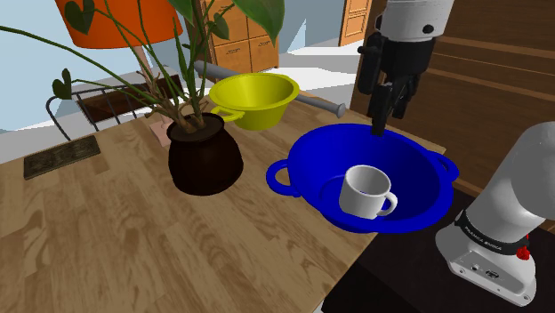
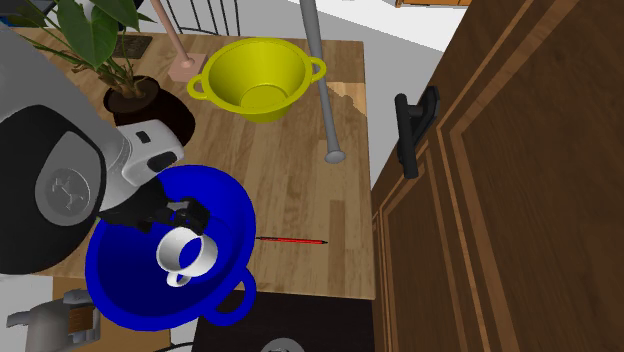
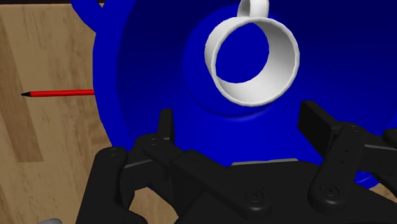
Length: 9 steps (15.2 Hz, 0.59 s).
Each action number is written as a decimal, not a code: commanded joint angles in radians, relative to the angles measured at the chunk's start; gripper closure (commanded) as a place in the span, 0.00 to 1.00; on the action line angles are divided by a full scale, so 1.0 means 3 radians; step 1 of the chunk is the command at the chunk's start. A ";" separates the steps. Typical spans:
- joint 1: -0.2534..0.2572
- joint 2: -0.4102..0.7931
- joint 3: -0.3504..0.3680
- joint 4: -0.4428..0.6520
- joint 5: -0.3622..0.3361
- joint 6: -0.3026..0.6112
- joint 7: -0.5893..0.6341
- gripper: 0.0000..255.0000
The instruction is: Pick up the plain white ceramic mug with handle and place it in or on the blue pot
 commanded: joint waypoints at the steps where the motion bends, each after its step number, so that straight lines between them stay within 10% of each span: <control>1: -0.0013 0.0033 -0.0027 0.0202 -0.0028 -0.0170 0.0016 0.00; 9: -0.0021 0.0059 -0.0040 0.0305 -0.0043 -0.0248 0.0022 0.00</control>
